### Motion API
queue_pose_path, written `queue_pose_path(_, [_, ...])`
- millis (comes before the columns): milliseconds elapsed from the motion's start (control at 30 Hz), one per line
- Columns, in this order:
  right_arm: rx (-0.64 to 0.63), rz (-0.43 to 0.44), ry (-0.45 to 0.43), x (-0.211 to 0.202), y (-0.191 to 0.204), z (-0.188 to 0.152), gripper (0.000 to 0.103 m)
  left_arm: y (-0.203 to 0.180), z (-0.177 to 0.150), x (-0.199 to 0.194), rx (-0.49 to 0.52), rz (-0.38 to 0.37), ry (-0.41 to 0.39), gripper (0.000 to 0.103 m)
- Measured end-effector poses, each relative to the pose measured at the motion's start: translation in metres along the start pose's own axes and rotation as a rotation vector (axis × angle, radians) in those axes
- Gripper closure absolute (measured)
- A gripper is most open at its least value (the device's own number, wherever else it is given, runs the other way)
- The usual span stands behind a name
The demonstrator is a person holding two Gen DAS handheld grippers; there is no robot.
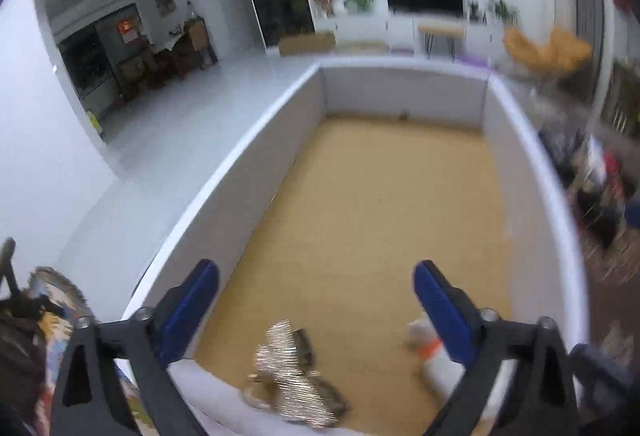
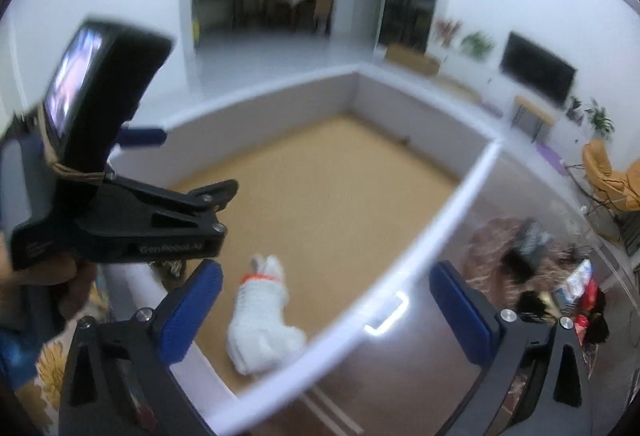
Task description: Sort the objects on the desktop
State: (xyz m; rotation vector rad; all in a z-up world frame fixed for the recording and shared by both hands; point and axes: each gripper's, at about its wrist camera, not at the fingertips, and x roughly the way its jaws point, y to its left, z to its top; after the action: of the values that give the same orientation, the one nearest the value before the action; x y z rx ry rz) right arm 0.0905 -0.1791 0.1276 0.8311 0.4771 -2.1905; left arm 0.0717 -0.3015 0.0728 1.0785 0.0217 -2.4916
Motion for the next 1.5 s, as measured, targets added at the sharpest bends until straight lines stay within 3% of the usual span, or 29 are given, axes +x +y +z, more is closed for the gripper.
queue_pose_path(100, [0.093, -0.041, -0.061, -0.032, -0.044, -0.022, 0.0, -0.025, 0.006, -0.034, -0.011, -0.096, -0.064, 0.0])
queue_pose_path(200, [0.204, -0.128, -0.067, -0.051, -0.1, -0.066, 0.0, -0.062, 0.004, -0.069, 0.01, -0.236, -0.101, 0.0])
queue_pose_path(333, [0.306, -0.284, 0.057, -0.047, -0.173, -0.139, 0.0, -0.132, -0.012, -0.107, 0.087, -0.465, -0.109, 0.0])
queue_pose_path(433, [0.403, -0.344, 0.15, -0.046, -0.217, -0.189, 0.0, -0.195, -0.039, -0.116, 0.163, -0.546, -0.042, 0.0])
queue_pose_path(500, [0.463, -0.367, 0.18, -0.049, -0.243, -0.213, 0.0, -0.239, -0.055, -0.103, 0.214, -0.543, 0.009, 0.0])
queue_pose_path(567, [0.503, -0.372, 0.208, -0.049, -0.261, -0.229, 0.0, -0.273, -0.064, -0.076, 0.262, -0.493, 0.044, 0.0])
queue_pose_path(633, [0.528, -0.37, 0.217, -0.045, -0.279, -0.238, 0.0, -0.293, -0.068, -0.05, 0.297, -0.42, 0.062, 0.0])
queue_pose_path(733, [0.548, -0.371, 0.231, -0.045, -0.285, -0.247, 0.0, -0.318, -0.069, -0.024, 0.305, -0.379, 0.107, 0.0])
queue_pose_path(1000, [0.571, -0.39, 0.248, -0.02, -0.313, -0.249, 0.0, -0.344, -0.063, 0.042, 0.233, -0.369, 0.197, 0.0])
queue_pose_path(1500, [0.549, -0.387, 0.216, -0.017, -0.325, -0.249, 0.0, -0.35, -0.054, 0.052, 0.224, -0.378, 0.145, 0.0])
